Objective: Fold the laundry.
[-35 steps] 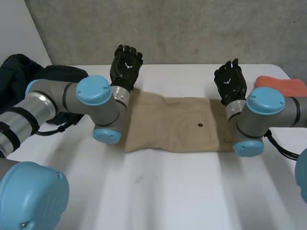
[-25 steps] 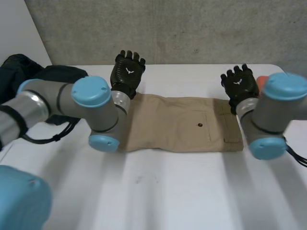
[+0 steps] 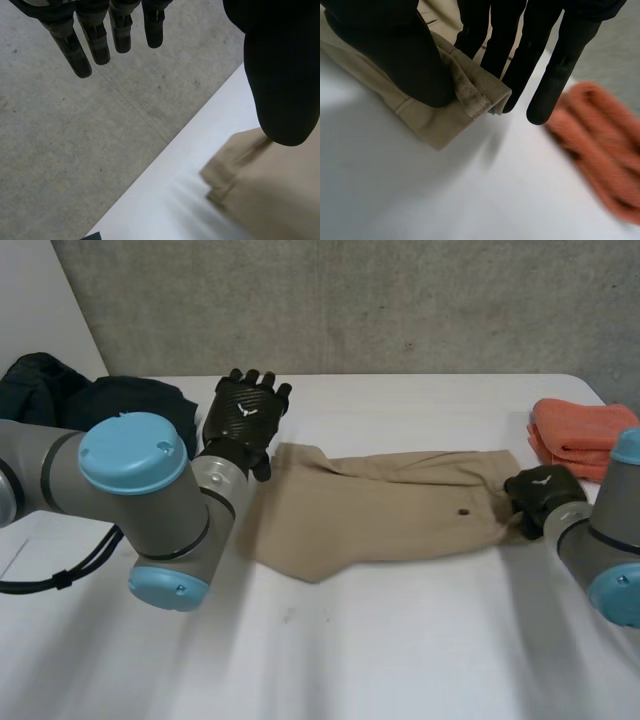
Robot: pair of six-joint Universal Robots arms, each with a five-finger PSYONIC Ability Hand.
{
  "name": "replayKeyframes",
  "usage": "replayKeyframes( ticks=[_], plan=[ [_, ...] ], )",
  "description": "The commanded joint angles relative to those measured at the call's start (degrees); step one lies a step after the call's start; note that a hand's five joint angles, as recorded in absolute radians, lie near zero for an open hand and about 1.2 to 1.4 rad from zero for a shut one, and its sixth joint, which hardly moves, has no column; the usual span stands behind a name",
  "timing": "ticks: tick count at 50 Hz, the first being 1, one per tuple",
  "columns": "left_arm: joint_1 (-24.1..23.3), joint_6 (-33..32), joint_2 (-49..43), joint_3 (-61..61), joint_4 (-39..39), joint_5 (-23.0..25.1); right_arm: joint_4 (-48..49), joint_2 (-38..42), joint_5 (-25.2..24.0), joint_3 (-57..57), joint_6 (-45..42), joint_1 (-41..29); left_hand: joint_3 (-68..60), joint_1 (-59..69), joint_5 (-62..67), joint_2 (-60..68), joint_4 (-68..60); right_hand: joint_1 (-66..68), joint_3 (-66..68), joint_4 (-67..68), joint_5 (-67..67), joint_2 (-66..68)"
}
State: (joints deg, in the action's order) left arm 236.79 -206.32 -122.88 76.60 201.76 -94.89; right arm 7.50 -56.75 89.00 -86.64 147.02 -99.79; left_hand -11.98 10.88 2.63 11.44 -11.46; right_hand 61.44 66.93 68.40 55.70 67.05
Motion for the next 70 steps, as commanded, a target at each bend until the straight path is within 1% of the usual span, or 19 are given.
replayKeyframes(
  ticks=[1, 4, 8, 12, 16, 19, 20, 21, 24, 27, 31, 32, 36, 40, 43, 49, 54, 59, 70],
  plan=[
    [0.3, 0.0, 4.8, 3.1, -0.1, -0.1, 4.8, -9.3, 3.6, -4.7, -19.0, 0.7, 2.0, -0.9, -2.6, -1.4, 1.5, 18.6, 13.1, 11.6, 14.3, 13.0],
    [0.3, 0.0, 6.2, 4.4, -0.1, -0.1, 5.9, -10.0, 3.5, -4.5, -23.2, 0.0, 2.0, -0.9, -2.6, -1.4, 1.5, 18.6, 13.1, 11.6, 14.3, 13.0],
    [0.4, 0.0, 8.5, 6.6, -0.1, -0.2, 10.1, -10.2, 1.9, -3.6, -24.5, -9.3, 2.0, -0.9, -2.6, -1.4, 1.5, 18.6, 13.1, 11.6, 14.3, 13.0],
    [0.6, 0.0, 10.4, 8.6, -0.1, -0.3, 17.6, -8.4, -5.3, -3.0, -25.6, -23.0, 2.0, -0.9, -2.6, -1.4, 1.5, 18.6, 13.1, 11.6, 14.3, 13.0],
    [0.6, 0.0, 11.8, 10.4, -0.1, -0.4, 20.7, -0.9, -14.3, -2.5, -29.5, -29.6, 2.0, -0.9, -2.6, -1.4, 1.5, 18.6, 13.1, 11.6, 14.3, 13.0],
    [0.6, 0.1, 12.3, 11.3, -0.1, -0.5, 20.8, 2.9, -17.6, -1.5, -33.2, -31.5, 2.0, -0.9, -2.6, -1.4, 1.5, 18.6, 13.1, 11.6, 14.3, 13.0],
    [0.7, 0.1, 12.5, 11.5, -0.1, -0.6, 20.7, 4.3, -18.7, -1.0, -35.3, -32.3, 2.0, -0.9, -2.6, -1.4, 1.5, 15.3, 9.8, 8.3, 11.0, 9.7],
    [0.7, 0.1, 12.6, 11.6, -0.1, -0.6, 20.7, 4.7, -19.0, -0.9, -36.0, -32.7, 2.0, -0.9, -2.6, -1.4, 1.5, 2.8, -2.7, -4.2, -1.5, -2.8],
    [1.0, 1.1, 13.0, 11.7, -0.1, -0.7, 21.4, 4.3, -18.8, -1.2, -36.6, -33.1, 2.0, -0.9, -2.6, -1.4, 1.5, -51.4, -56.9, -58.4, -55.7, -57.0],
    [1.5, 2.7, 13.3, 11.4, 0.0, -0.7, 21.3, 3.4, -18.6, -1.5, -33.5, -32.7, 2.0, -0.9, -2.6, -1.4, 1.5, -51.4, -56.9, -58.4, -55.7, -57.0],
    [2.5, 5.6, 13.5, 10.0, 0.2, -0.5, 21.0, -3.8, -17.5, -2.6, -15.2, -31.3, 2.0, -0.9, -2.6, -1.4, 1.5, -51.4, -56.9, -58.4, -55.7, -57.0],
    [2.6, 6.5, 13.4, 9.0, 0.2, -0.5, 20.9, -6.8, -16.4, -2.8, -4.6, -30.2, 2.0, -0.9, -2.6, -1.4, 1.5, -51.4, -56.9, -58.4, -55.7, -57.0],
    [2.0, 8.6, 13.2, 6.1, -0.1, -0.4, 17.9, -11.2, -13.9, -2.7, 18.1, -24.4, 2.0, -0.9, -2.6, -1.4, 1.5, -51.4, -56.9, -58.4, -55.7, -57.0],
    [0.0, 11.2, 12.0, 2.8, -1.2, -0.1, 9.2, -12.9, -13.6, -0.4, 26.7, -17.2, 1.9, -0.8, -2.6, -1.4, 1.4, -51.4, -56.9, -58.4, -55.7, -57.0],
    [-2.5, 13.2, 9.9, 0.5, -3.2, 0.0, 3.8, -11.9, -13.5, 2.3, 27.4, -14.8, 1.9, -0.8, -2.6, -1.4, 1.4, -51.4, -56.9, -58.4, -55.7, -57.0],
    [-8.4, 16.7, 1.0, -6.4, -13.4, -0.6, -7.4, -2.1, -13.7, 12.6, 26.4, -14.0, 1.6, -0.5, -2.2, -1.1, 1.1, -51.4, -56.9, -58.4, -55.7, -57.0],
    [-9.3, 17.7, -5.9, -8.7, -19.5, -2.4, -13.4, 5.4, -14.3, 19.0, 24.5, -13.7, 1.4, -0.3, -2.1, -0.9, 0.9, -51.4, -56.9, -58.4, -55.7, -57.0],
    [-9.1, 17.1, -9.9, -9.5, -21.7, -7.9, -16.7, 11.2, -13.3, 22.0, 18.2, -13.9, 1.4, -0.3, -2.1, -0.9, 0.9, -51.4, -56.9, -58.4, -55.7, -57.0],
    [-7.0, 16.0, -9.1, -9.9, -26.2, -7.5, -15.7, 6.3, -8.2, 19.9, 9.0, -14.0, 0.8, 0.3, -1.4, -0.2, 0.2, -51.4, -56.9, -58.4, -55.7, -57.0]
  ],
)
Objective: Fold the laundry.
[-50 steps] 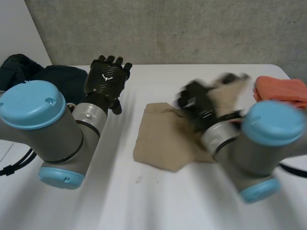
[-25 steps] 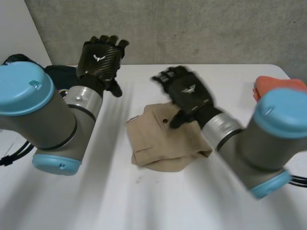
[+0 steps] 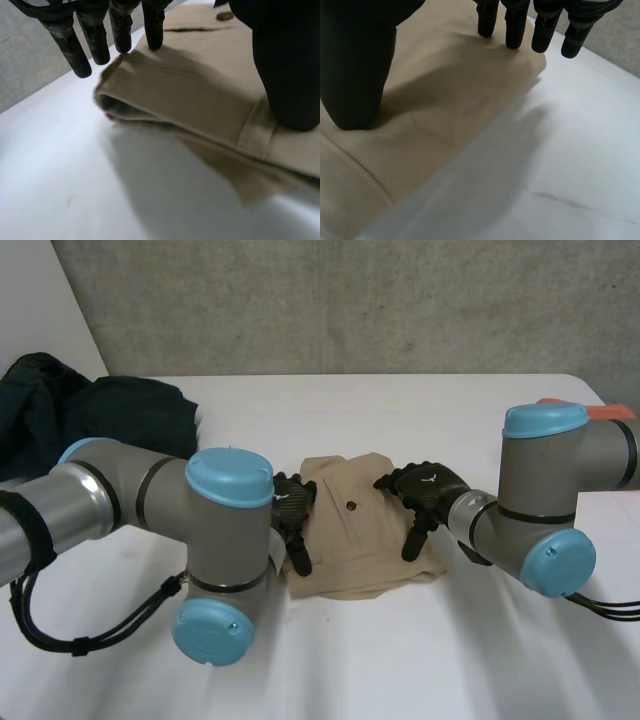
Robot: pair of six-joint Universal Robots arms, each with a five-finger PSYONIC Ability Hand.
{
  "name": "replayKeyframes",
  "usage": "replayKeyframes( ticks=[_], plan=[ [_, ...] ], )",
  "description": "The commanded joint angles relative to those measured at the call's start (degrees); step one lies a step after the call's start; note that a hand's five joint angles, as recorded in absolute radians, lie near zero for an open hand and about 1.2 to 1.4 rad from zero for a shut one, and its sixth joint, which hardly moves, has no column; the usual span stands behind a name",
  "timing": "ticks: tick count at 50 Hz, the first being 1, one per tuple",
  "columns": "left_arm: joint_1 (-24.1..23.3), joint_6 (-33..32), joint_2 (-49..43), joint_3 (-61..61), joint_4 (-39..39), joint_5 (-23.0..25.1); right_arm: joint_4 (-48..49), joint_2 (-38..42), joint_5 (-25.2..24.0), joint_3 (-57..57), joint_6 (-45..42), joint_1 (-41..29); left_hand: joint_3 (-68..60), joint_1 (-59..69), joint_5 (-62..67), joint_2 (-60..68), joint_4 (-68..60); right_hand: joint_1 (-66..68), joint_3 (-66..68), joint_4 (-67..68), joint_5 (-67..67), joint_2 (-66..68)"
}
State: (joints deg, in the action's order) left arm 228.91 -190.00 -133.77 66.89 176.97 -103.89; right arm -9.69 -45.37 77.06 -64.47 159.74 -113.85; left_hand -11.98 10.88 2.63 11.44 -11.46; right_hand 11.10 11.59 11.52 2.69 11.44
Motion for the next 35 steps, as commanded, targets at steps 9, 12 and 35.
replayKeyframes(
  ticks=[9, 12, 35],
  plan=[
    [2.5, -0.8, 14.9, -3.1, -0.6, 14.1, 17.9, -18.5, 7.6, -18.2, -5.1, -3.2, 0.6, 0.5, -1.2, 0.0, 0.1, -1.1, -1.6, -1.5, -2.7, -1.4],
    [4.4, -0.8, 16.3, -4.5, -0.7, 19.0, 22.2, -21.8, 7.8, -25.6, -6.8, -5.7, 0.1, 1.0, -0.7, 0.5, -0.4, -1.1, -1.6, -1.5, -2.7, -1.4],
    [5.8, -0.2, 17.5, -7.6, -5.6, 39.6, 46.6, -11.7, 4.9, -38.7, -12.4, -9.0, -0.2, 1.4, -0.4, 0.8, -0.8, -1.1, -1.6, -1.5, -2.7, -1.4]
  ],
)
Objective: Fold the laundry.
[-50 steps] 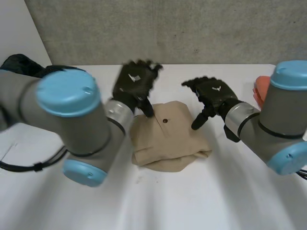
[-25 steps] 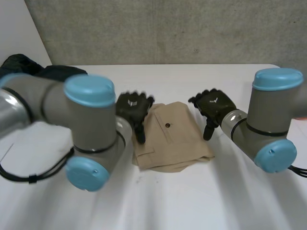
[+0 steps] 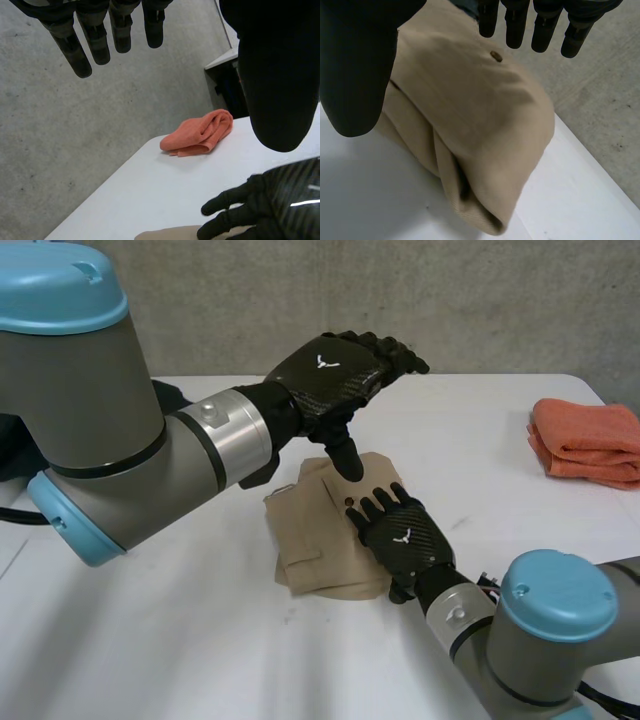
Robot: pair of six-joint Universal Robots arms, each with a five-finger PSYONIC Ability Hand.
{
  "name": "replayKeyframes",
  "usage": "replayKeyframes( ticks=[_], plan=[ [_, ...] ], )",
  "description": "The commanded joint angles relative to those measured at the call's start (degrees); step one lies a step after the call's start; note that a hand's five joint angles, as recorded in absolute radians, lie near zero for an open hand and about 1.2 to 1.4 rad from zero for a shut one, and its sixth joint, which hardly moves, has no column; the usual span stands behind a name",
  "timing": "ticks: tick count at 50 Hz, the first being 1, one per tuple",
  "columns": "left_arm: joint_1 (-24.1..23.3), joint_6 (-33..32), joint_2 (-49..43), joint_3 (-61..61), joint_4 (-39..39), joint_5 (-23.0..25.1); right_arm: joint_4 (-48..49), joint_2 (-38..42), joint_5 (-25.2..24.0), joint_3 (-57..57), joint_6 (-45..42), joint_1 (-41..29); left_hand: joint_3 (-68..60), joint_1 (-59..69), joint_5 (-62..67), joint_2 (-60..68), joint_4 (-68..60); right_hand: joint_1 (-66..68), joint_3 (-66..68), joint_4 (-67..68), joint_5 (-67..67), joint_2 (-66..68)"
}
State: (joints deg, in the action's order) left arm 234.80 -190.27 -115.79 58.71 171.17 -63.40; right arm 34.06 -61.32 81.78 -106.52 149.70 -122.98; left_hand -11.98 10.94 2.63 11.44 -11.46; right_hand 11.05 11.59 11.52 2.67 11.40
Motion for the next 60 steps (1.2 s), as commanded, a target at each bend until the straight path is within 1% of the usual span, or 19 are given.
replayKeyframes(
  ticks=[1, 3, 8, 9, 15, 16, 17, 18, 23, 26, 30, 36, 39, 42, 43, 46, 47, 54, 60],
  plan=[
    [-0.1, 0.1, -0.7, 0.6, 0.3, -0.9, 3.7, 4.7, 0.1, 3.8, -2.6, 0.0, -0.2, 1.3, -0.4, 0.8, -0.8, -1.1, -1.6, -1.5, -2.7, -1.4],
    [0.0, -0.1, -0.9, 0.6, 0.2, -1.2, 5.8, 6.0, 0.0, 4.9, -2.6, 0.0, -0.1, 1.1, -0.6, 0.6, -0.6, 0.2, -0.4, -0.3, -1.4, -0.2],
    [0.0, -0.1, -0.9, 0.6, 0.3, -2.2, 7.3, 8.8, 0.0, 8.4, -2.7, 0.0, -0.1, 1.1, -0.6, 0.6, -0.6, 19.7, 19.1, 19.2, 18.1, 19.3],
    [0.0, -0.2, -0.9, 0.6, 0.3, -2.4, 7.6, 9.4, 0.0, 9.4, -2.6, 0.0, -0.1, 1.1, -0.6, 0.6, -0.6, 28.4, 27.8, 27.9, 26.8, 28.0],
    [0.0, -0.2, -0.8, 0.6, 0.4, -2.6, 7.3, 10.9, 0.0, 13.9, -2.0, 0.0, -0.1, 1.1, -0.6, 0.6, -0.6, 45.4, 44.9, 45.0, 43.8, 45.1],
    [0.0, -0.2, -0.8, 0.6, 0.4, -2.6, 7.0, 11.5, 0.1, 14.8, -2.0, 0.0, -0.1, 1.1, -0.6, 0.6, -0.6, 50.3, 49.7, 49.8, 48.7, 49.9],
    [0.0, -0.2, -0.8, 0.6, 0.4, -2.6, 6.6, 12.5, 0.4, 16.4, -2.2, 0.0, -0.1, 1.1, -0.6, 0.6, -0.6, 63.0, 62.5, 62.5, 61.4, 62.6],
    [0.0, -0.2, -0.7, 0.6, 0.4, -2.6, 6.4, 13.0, 0.4, 17.3, -2.3, 0.0, -0.1, 1.1, -0.6, 0.6, -0.6, 68.9, 68.3, 68.4, 67.3, 68.5],
    [0.2, -0.2, -0.5, 0.4, 0.4, -2.6, 4.8, 13.8, 0.3, 22.0, -1.5, 0.1, 0.1, 1.0, -0.7, 0.5, -0.4, 68.9, 68.4, 68.5, 67.3, 68.6],
    [0.3, -0.2, -0.2, 0.2, 0.7, -2.7, 4.4, 12.6, 0.2, 25.5, -0.8, 0.2, -0.1, 1.1, -0.6, 0.6, -0.6, 68.9, 68.4, 68.5, 67.3, 68.6],
    [0.8, -0.1, 0.1, -0.8, 2.1, -3.7, 4.4, 10.5, 0.2, 31.4, 1.6, 2.5, -0.1, 1.1, -0.6, 0.6, -0.6, 68.9, 68.4, 68.5, 67.3, 68.6],
    [2.0, 0.3, 2.7, -2.1, 5.6, -6.7, 4.3, 9.2, 0.5, 42.2, 7.3, 9.9, -0.2, 1.3, -0.4, 0.8, -0.8, 68.9, 68.4, 68.5, 67.3, 68.6],
    [2.0, 0.3, 3.5, -2.4, 6.5, -7.2, 4.2, 9.5, 0.4, 45.9, 8.1, 13.2, -0.2, 1.3, -0.4, 0.8, -0.8, 68.9, 68.4, 68.5, 67.3, 68.6],
    [2.0, 0.3, 3.6, -2.8, 7.1, -7.3, 4.3, 10.6, 0.2, 49.5, 8.7, 18.5, -0.2, 1.3, -0.4, 0.8, -0.8, 68.9, 68.4, 68.5, 67.3, 68.6],
    [2.0, 0.2, 3.6, -2.9, 7.1, -7.3, 4.3, 11.7, 0.0, 50.8, 9.0, 21.3, -0.2, 1.3, -0.4, 0.8, -0.8, 68.9, 68.4, 68.5, 67.3, 68.6],
    [1.6, 0.3, 3.5, -2.9, 7.2, -7.2, 4.5, 14.2, -0.7, 53.3, 10.7, 25.1, -0.2, 1.3, -0.4, 0.8, -0.8, 68.9, 68.4, 68.5, 67.3, 68.6],
    [1.5, 0.3, 3.4, -2.9, 7.2, -7.1, 4.6, 16.6, -1.4, 55.3, 12.0, 27.4, -0.2, 1.3, -0.4, 0.8, -0.8, 68.9, 68.4, 68.5, 67.3, 68.6],
    [0.2, 0.3, 2.8, -2.2, 7.3, -6.8, 4.8, 25.9, -6.1, 59.8, 13.6, 35.7, -0.2, 1.3, -0.4, 0.8, -0.8, 68.9, 68.4, 68.5, 67.3, 68.6],
    [-0.7, 0.2, 1.6, -1.9, 7.3, -6.7, 5.1, 34.9, -13.7, 62.3, 13.9, 42.6, -0.2, 1.3, -0.4, 0.8, -0.8, 68.9, 68.4, 68.5, 67.3, 68.6]
  ],
)
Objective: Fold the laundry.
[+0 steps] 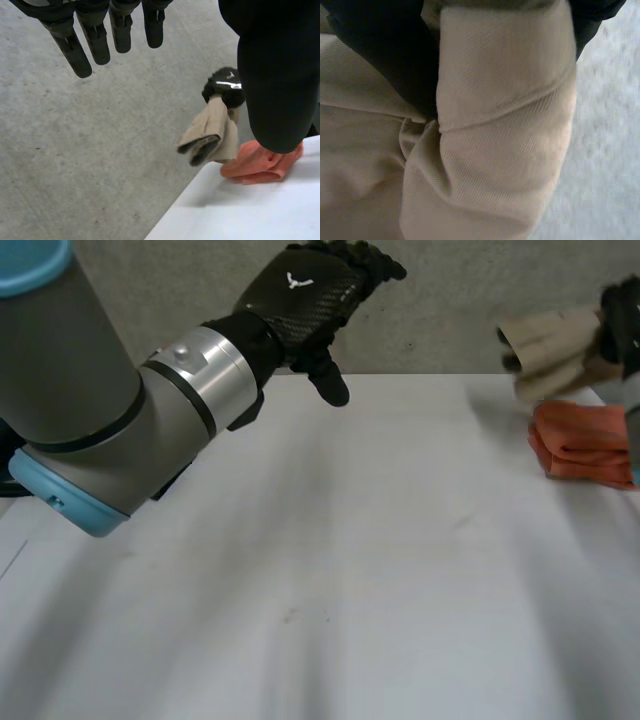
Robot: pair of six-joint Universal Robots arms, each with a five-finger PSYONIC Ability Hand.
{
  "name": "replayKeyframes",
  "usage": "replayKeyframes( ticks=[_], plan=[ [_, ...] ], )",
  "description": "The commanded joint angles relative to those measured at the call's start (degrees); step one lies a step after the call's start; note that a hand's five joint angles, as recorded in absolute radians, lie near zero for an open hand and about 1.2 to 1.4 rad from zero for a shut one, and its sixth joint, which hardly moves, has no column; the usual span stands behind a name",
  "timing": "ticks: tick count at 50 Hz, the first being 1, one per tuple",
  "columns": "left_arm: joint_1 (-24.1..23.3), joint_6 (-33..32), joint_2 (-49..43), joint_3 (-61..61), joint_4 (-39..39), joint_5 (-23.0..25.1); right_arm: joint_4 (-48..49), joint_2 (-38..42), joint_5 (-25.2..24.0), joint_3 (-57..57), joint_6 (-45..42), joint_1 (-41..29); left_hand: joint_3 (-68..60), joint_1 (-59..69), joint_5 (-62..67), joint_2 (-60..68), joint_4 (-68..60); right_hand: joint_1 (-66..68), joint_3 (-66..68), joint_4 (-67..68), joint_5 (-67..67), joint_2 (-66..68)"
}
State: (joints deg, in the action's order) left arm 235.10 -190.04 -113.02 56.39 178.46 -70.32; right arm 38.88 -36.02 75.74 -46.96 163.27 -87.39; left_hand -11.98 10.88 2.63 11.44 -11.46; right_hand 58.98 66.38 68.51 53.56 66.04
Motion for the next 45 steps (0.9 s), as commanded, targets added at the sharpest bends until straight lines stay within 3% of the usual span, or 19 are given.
replayKeyframes(
  ticks=[1, 6, 13, 14, 15, 16, 17, 25, 28, 32, 36, 41, 45],
  plan=[
    [-0.9, -0.1, -1.2, 0.4, 0.0, 0.1, 0.3, 10.5, -8.8, 3.1, 0.3, 7.8, -0.2, 1.4, -0.4, 0.8, -0.8, 21.0, 13.6, 11.5, 16.4, 14.0],
    [-1.0, -0.1, -1.9, 0.5, 0.0, 0.0, 0.1, 14.1, -11.1, 2.3, -0.2, 11.0, -0.2, 1.4, -0.4, 0.8, -0.8, 21.0, 13.6, 11.5, 16.4, 14.0],
    [-2.2, -0.1, -2.0, 1.4, -0.1, 0.3, -0.6, 12.3, -12.4, -2.0, -0.4, 13.6, -0.2, 1.4, -0.4, 0.8, -0.8, 21.0, 13.6, 11.5, 16.4, 14.0],
    [-2.3, -0.1, -2.0, 1.6, -0.1, 0.3, -0.7, 10.8, -12.4, -3.3, -0.6, 13.6, -0.2, 1.4, -0.4, 0.8, -0.8, -8.7, -16.1, -18.3, -13.3, -15.8],
    [-2.5, -0.1, -1.9, 1.9, -0.1, 0.4, -0.7, 9.9, -12.1, -3.8, -0.7, 13.6, -0.2, 1.4, -0.4, 0.8, -0.8, -29.2, -36.6, -38.7, -33.8, -36.2],
    [-2.6, -0.1, -1.9, 2.0, -0.1, 0.4, -0.7, 9.0, -11.8, -4.5, -0.7, 13.6, -0.2, 1.4, -0.4, 0.8, -0.8, -46.5, -53.9, -56.1, -51.1, -53.6],
    [-2.8, -0.1, -1.9, 2.1, -0.1, 0.4, -0.7, 8.1, -11.6, -5.3, -0.8, 13.6, -0.2, 1.4, -0.4, 0.8, -0.8, -49.0, -56.4, -58.5, -53.6, -56.0],
    [-4.2, -0.2, -1.2, 3.7, -0.1, 0.4, -8.4, -5.1, -10.5, -13.4, -3.1, 13.8, -0.2, 1.4, -0.4, 0.8, -0.8, -49.0, -56.4, -58.5, -53.6, -56.0],
    [-4.6, -0.2, -0.4, 4.9, -0.1, 0.4, -15.7, -9.4, -7.0, -14.3, -8.7, 15.2, -0.4, 1.5, -0.2, 1.0, -0.9, -49.0, -56.4, -58.5, -53.6, -56.0],
    [-4.9, -0.2, 0.6, 7.1, 0.0, 0.6, -25.8, -14.9, 1.7, -13.7, -21.0, 15.9, -0.4, 1.5, -0.2, 1.0, -0.9, -49.0, -56.4, -58.5, -53.6, -56.0],
    [-4.9, -0.2, 1.8, 8.3, 0.0, 0.6, -26.5, -19.8, 6.9, -14.0, -27.5, 15.2, -0.2, 1.4, -0.4, 0.8, -0.8, -49.0, -56.4, -58.5, -53.6, -56.0],
    [-4.8, -0.2, 3.1, 9.1, 0.0, 0.6, -23.9, -23.2, 5.7, -15.5, -23.9, 8.1, -0.1, 1.2, -0.6, 0.6, -0.6, -49.0, -56.4, -58.5, -53.6, -56.0],
    [-4.4, -0.2, 4.6, 10.0, -0.2, 0.4, -19.7, -31.2, -1.8, -23.0, -16.7, 0.8, 0.1, 1.0, -0.7, 0.5, -0.4, -49.0, -56.4, -58.5, -53.6, -56.0]
  ],
)
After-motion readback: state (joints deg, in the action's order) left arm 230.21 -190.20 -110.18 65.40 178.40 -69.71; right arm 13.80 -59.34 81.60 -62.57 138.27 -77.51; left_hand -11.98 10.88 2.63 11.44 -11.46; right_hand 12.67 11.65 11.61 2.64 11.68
